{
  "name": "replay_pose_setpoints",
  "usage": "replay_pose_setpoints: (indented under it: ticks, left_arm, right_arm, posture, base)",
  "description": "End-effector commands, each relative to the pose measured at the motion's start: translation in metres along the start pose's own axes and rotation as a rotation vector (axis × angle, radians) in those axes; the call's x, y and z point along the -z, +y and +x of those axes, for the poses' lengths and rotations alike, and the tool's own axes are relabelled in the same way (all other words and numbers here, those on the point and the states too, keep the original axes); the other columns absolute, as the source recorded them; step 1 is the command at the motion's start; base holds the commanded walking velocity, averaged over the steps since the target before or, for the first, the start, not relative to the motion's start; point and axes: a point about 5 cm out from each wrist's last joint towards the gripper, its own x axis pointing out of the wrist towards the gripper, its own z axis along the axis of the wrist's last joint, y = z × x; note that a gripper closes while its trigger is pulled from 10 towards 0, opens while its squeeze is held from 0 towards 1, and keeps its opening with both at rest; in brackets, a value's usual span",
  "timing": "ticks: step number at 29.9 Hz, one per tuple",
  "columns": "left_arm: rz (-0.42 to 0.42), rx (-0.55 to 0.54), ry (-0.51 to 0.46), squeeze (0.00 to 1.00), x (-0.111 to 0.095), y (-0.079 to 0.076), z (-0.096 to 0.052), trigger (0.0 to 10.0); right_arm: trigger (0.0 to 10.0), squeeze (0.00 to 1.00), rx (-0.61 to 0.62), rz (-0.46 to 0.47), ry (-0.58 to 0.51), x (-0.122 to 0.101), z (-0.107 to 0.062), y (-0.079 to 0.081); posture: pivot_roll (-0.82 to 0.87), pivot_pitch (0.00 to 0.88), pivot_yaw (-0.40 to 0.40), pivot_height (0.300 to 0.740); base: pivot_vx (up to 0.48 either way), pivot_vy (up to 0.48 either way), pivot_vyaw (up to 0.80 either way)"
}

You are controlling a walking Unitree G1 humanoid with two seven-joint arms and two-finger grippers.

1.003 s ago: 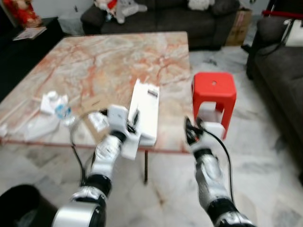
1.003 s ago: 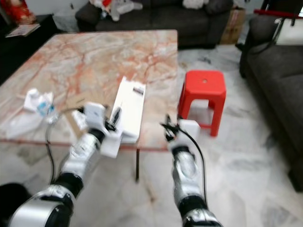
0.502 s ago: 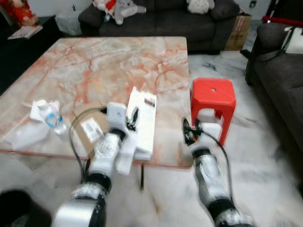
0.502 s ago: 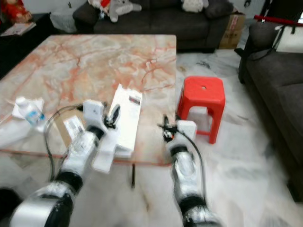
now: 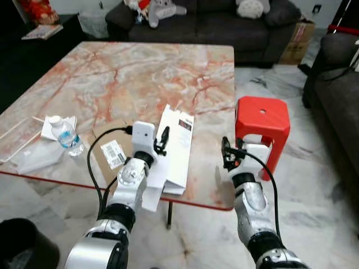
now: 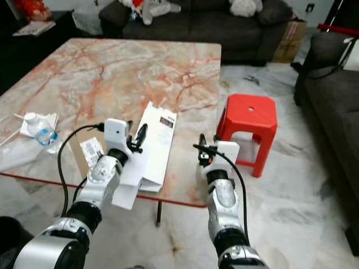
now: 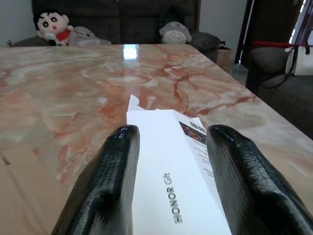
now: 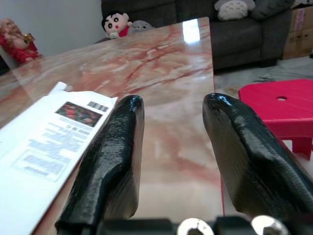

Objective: Picking trash to rubbish bin

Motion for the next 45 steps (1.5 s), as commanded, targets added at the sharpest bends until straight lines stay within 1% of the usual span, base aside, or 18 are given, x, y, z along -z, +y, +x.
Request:
replay_pose_setpoints:
  ticks: [1, 6, 10, 13, 14, 18, 20, 23, 28, 29, 31, 32, 34, 36, 37, 39, 42, 45]
  left_arm:
    - [-0.004, -0.019, 0.011, 1.00, 0.001, 0.004, 0.000, 10.0]
    - [-0.012, -0.041, 0.021, 1.00, 0.001, 0.007, 0.000, 10.0]
    - [-0.049, -0.060, 0.033, 1.00, 0.002, 0.010, 0.001, 10.0]
    - [-0.061, -0.065, 0.046, 1.00, 0.003, 0.012, 0.001, 10.0]
    - [-0.076, -0.066, 0.056, 1.00, 0.004, 0.013, 0.001, 10.0]
    - [-0.091, -0.061, 0.077, 1.00, 0.006, 0.015, 0.001, 10.0]
    - [-0.117, -0.060, 0.093, 1.00, 0.008, 0.017, 0.001, 10.0]
    - [-0.129, -0.061, 0.098, 1.00, 0.008, 0.018, 0.000, 10.0]
    - [-0.169, -0.099, 0.134, 1.00, 0.011, 0.028, -0.001, 10.0]
    - [-0.174, -0.102, 0.138, 1.00, 0.011, 0.028, 0.000, 10.0]
    - [-0.174, -0.085, 0.178, 1.00, 0.014, 0.028, 0.000, 10.0]
    - [-0.158, -0.064, 0.211, 0.00, 0.017, 0.026, -0.001, 10.0]
    - [-0.150, -0.052, 0.222, 0.00, 0.018, 0.026, -0.001, 10.0]
    - [-0.194, -0.042, 0.247, 0.00, 0.020, 0.024, 0.000, 10.0]
    - [-0.198, -0.030, 0.260, 0.00, 0.020, 0.024, 0.001, 10.0]
    - [-0.195, 0.014, 0.315, 0.00, 0.020, 0.023, 0.004, 10.0]
    - [-0.205, 0.037, 0.327, 0.00, 0.017, 0.023, 0.007, 10.0]
    - [-0.249, 0.058, 0.338, 0.00, 0.010, 0.025, 0.012, 10.0]
  right_arm:
    - [10.0, 0.00, -0.008, 0.007, 0.003, 0.000, 0.000, 0.003]
    - [10.0, 0.00, -0.012, 0.006, 0.004, 0.000, 0.001, 0.003]
    - [10.0, 0.00, -0.018, 0.007, 0.006, 0.001, 0.001, 0.005]
    - [10.0, 0.00, -0.020, 0.007, 0.007, 0.001, 0.001, 0.005]
    - [10.0, 0.00, -0.021, 0.008, 0.008, 0.001, 0.001, 0.006]
    - [10.0, 0.00, -0.021, 0.008, 0.008, 0.001, 0.000, 0.006]
    - [10.0, 0.00, -0.020, 0.009, 0.008, 0.002, 0.000, 0.006]
    - [10.0, 0.00, -0.020, 0.009, 0.008, 0.002, 0.000, 0.006]
    - [10.0, 0.00, -0.023, 0.009, 0.009, 0.002, 0.000, 0.006]
    - [10.0, 0.00, -0.024, 0.010, 0.010, 0.002, 0.000, 0.006]
    - [10.0, 0.00, -0.025, 0.010, 0.011, 0.002, 0.000, 0.006]
    - [10.0, 0.00, -0.026, 0.010, 0.011, 0.002, 0.000, 0.006]
    - [10.0, 0.00, -0.027, 0.010, 0.012, 0.002, 0.000, 0.007]
    - [10.0, 0.00, -0.028, 0.009, 0.012, 0.002, 0.000, 0.007]
    - [10.0, 0.00, -0.028, 0.008, 0.012, 0.002, 0.000, 0.007]
    - [10.0, 0.00, -0.027, 0.006, 0.011, 0.001, 0.001, 0.006]
    - [10.0, 0.00, -0.025, 0.006, 0.008, 0.001, 0.001, 0.005]
    - [10.0, 0.00, -0.019, 0.004, 0.005, 0.000, 0.001, 0.003]
  posture:
    - [0.18, 0.060, 0.036, 0.740]
    - [0.18, 0.046, 0.033, 0.740]
    - [0.18, 0.041, 0.034, 0.740]
    - [0.18, 0.039, 0.035, 0.740]
    - [0.18, 0.036, 0.036, 0.740]
    - [0.18, 0.032, 0.038, 0.740]
    - [0.18, 0.029, 0.038, 0.740]
    - [0.18, 0.029, 0.039, 0.740]
    - [0.18, 0.026, 0.038, 0.740]
    - [0.18, 0.026, 0.038, 0.740]
    - [0.18, 0.026, 0.038, 0.740]
    - [0.18, 0.026, 0.038, 0.740]
    - [0.18, 0.026, 0.038, 0.740]
    - [0.18, 0.026, 0.038, 0.740]
    - [0.18, 0.028, 0.038, 0.740]
    - [0.18, 0.034, 0.039, 0.740]
    - [0.17, 0.040, 0.041, 0.740]
    - [0.17, 0.046, 0.043, 0.740]
  base:
    - [0.000, 0.000, 0.00]
    - [0.000, 0.000, 0.00]
    - [0.000, 0.000, 0.00]
    - [0.000, 0.000, 0.00]
    - [0.000, 0.000, 0.00]
    - [0.000, 0.000, 0.00]
    - [0.000, 0.000, 0.00]
    - [0.000, 0.000, 0.00]
    - [0.000, 0.000, 0.00]
    - [0.000, 0.000, 0.00]
    - [0.000, 0.000, 0.00]
    - [0.000, 0.000, 0.00]
    - [0.000, 0.000, 0.00]
    - [0.000, 0.000, 0.00]
    - [0.000, 0.000, 0.00]
    - [0.000, 0.000, 0.00]
    - [0.000, 0.000, 0.00]
    - [0.000, 0.000, 0.00]
